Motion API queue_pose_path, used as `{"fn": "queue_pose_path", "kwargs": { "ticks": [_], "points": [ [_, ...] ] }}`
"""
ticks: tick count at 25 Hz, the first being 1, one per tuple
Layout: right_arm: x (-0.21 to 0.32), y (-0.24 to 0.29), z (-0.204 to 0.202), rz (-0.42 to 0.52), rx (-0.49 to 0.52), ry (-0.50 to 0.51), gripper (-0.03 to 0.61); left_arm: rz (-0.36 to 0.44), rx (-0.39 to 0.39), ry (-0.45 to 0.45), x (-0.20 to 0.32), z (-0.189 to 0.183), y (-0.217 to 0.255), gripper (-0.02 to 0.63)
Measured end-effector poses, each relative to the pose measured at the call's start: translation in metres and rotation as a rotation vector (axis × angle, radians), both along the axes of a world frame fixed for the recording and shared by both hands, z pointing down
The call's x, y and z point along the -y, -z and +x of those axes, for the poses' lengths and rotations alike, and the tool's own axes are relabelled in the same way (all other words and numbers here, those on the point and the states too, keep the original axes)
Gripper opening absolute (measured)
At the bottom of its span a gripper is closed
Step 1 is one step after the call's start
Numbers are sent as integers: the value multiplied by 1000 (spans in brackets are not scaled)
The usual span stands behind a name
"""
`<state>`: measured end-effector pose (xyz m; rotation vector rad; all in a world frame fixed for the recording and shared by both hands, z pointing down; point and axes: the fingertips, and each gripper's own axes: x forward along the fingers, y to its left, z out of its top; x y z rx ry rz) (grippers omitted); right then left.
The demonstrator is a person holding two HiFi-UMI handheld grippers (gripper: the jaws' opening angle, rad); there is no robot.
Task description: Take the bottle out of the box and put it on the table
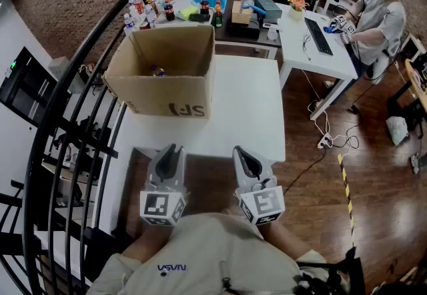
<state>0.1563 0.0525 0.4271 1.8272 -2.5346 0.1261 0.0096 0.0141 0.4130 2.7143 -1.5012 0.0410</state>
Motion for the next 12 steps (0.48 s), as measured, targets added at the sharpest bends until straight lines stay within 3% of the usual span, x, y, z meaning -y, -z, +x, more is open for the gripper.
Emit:
{"fn": "queue_pose_path", "kwargs": {
  "ticks": [6, 12],
  "points": [
    [32, 13, -1, 27, -8, -13, 0, 22, -11, -1, 36, -5, 14, 52],
    [85, 24, -23, 24, -46, -38, 0, 22, -45, -28, 103, -28, 21, 52]
  ]
}}
